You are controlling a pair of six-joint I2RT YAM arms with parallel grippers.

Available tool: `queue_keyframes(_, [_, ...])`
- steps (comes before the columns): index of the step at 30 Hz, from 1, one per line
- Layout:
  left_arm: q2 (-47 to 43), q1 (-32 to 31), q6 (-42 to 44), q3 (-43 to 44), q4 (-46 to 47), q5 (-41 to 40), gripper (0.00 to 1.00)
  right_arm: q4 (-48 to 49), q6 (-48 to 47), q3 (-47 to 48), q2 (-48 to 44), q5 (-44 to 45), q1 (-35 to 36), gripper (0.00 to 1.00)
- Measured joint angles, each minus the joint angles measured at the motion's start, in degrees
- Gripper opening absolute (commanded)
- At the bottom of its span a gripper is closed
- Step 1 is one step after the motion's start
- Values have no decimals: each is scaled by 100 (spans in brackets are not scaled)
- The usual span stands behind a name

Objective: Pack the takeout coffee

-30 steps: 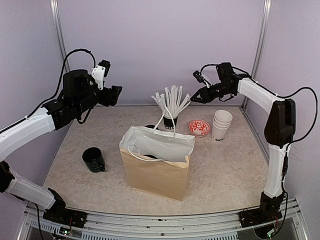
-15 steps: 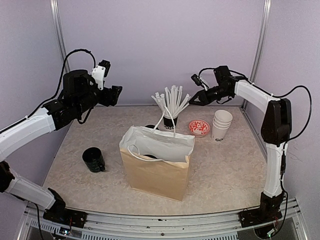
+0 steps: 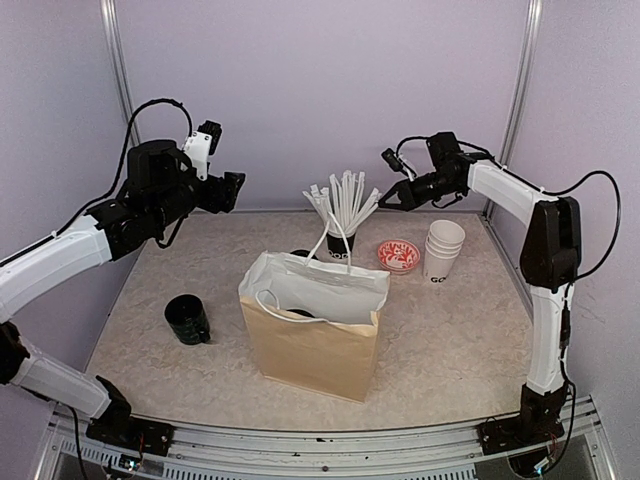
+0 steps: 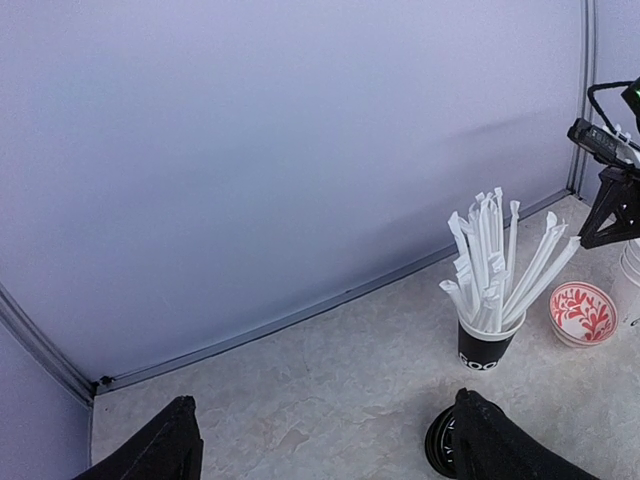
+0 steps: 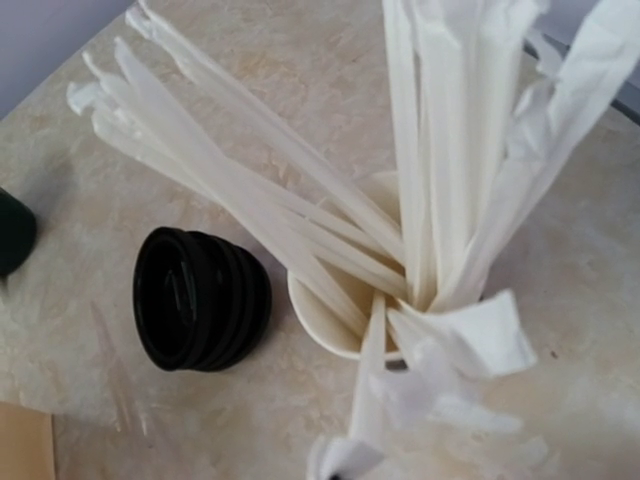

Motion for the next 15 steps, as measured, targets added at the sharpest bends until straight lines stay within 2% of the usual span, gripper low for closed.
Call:
queue_keyframes(7, [35, 0, 44, 0, -2, -4, 84, -24, -55, -299, -337, 155, 44, 0])
queue_keyframes(15, [155, 0, 140, 0, -39, -61, 85, -13, -297, -737, -1845, 332, 92, 0])
